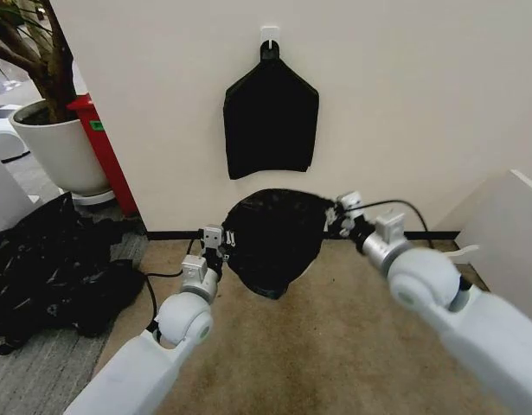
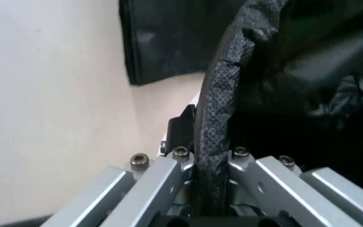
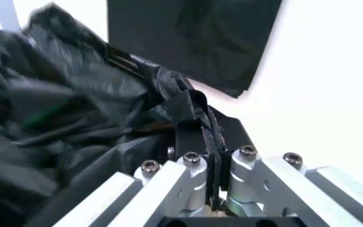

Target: Place the garbage bag over the trash bin.

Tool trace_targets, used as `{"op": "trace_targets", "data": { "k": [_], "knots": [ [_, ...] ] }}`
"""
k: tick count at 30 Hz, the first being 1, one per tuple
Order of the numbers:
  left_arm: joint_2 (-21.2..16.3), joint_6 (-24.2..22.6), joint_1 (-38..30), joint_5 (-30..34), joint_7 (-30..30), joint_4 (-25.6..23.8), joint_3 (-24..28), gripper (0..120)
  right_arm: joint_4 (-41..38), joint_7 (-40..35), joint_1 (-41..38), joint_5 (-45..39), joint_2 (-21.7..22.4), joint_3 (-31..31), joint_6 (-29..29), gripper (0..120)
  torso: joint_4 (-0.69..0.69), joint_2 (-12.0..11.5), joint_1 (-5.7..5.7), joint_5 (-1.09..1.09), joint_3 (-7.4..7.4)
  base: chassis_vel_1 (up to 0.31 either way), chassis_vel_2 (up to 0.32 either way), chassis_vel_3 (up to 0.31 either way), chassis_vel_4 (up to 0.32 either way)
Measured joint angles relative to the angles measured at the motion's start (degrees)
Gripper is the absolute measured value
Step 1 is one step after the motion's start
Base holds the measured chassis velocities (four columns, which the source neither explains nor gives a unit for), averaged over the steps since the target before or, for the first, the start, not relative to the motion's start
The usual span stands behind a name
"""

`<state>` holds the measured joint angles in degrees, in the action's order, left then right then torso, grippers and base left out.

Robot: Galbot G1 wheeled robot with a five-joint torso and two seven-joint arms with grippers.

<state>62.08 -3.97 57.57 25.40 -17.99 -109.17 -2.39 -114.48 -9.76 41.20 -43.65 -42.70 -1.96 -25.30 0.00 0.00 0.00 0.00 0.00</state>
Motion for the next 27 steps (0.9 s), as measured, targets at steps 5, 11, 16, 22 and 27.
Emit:
{"op": "trace_targets", "data": {
  "k": [5,11,16,22,27],
  "knots": [
    [0.0,1.7,0.5,0.1,1.9,-0.9,-0.1,1,6.8,9.5,-3.0,3.3,0.9,1.0,2.5,0,-0.01,0.0,0.00,0.01,0.00,0.000,0.000,0.000,0.000],
    [0.2,3.0,0.9,1.6,2.9,-1.6,-0.3,1,12.5,20.1,-4.4,8.1,1.3,1.7,5.7,0,0.00,0.0,0.00,0.01,0.00,0.000,0.000,0.000,0.000],
    [0.7,2.6,0.7,6.6,1.2,-2.0,-2.1,1,13.3,27.3,-2.3,11.4,3.7,0.0,9.3,0,-0.01,0.0,0.00,0.00,0.00,0.000,0.000,0.000,0.000],
    [1.8,1.2,-0.4,14.1,-0.7,-1.1,-3.4,1,11.9,28.3,1.3,11.3,5.4,-1.8,10.9,0,-0.01,0.0,0.00,-0.01,0.00,0.000,0.000,0.000,0.000],
    [2.1,0.4,-1.0,19.6,-0.9,-0.9,-3.7,1,13.4,28.4,2.0,11.2,5.5,-1.7,15.2,0,-0.02,0.0,0.00,0.00,0.00,0.000,0.000,0.000,0.000]
  ]
}}
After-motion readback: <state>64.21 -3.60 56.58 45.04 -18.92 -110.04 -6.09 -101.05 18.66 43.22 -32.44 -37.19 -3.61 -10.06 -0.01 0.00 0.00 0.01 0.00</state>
